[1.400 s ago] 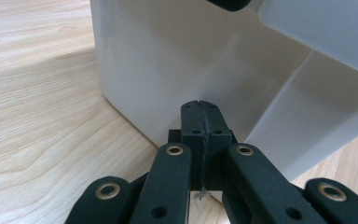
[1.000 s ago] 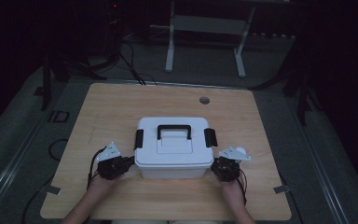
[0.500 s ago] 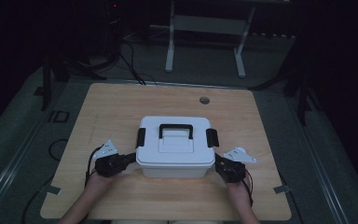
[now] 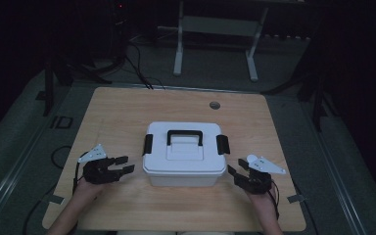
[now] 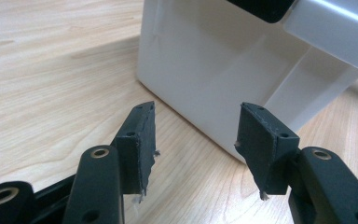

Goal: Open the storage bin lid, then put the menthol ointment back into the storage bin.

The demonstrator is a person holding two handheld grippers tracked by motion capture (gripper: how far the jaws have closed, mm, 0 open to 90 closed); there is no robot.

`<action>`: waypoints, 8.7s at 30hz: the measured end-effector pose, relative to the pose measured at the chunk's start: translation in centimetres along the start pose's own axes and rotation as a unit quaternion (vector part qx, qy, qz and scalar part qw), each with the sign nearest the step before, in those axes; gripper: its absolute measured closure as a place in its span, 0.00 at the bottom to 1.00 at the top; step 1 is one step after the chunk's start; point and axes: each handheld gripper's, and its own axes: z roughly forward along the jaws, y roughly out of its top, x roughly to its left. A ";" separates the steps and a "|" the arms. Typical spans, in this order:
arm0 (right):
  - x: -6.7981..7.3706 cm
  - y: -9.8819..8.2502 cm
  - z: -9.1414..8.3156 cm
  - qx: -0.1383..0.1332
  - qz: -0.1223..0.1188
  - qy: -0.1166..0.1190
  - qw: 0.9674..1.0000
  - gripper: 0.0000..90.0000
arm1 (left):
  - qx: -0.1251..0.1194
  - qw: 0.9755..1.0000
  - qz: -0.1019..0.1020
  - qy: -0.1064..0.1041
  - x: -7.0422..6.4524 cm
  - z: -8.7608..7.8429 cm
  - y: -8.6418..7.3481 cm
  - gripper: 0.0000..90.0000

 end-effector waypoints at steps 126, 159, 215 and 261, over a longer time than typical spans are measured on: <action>-2.9 -5.8 -2.2 -0.008 0.046 0.065 0.997 0.19 | 0.046 0.977 0.205 -0.030 -3.2 1.0 19.4 0.92; -2.7 -5.9 -2.0 -0.008 0.040 0.045 0.998 0.19 | 0.015 0.985 0.096 0.141 4.7 -10.6 8.6 0.92; -5.7 -4.2 -4.5 0.004 0.039 -0.002 0.999 0.15 | 0.029 0.990 -0.012 0.139 6.7 -3.4 0.2 0.79; -8.4 1.3 1.1 0.091 0.011 0.003 0.996 0.56 | 0.012 0.992 -0.021 0.120 6.8 -3.3 -0.2 0.84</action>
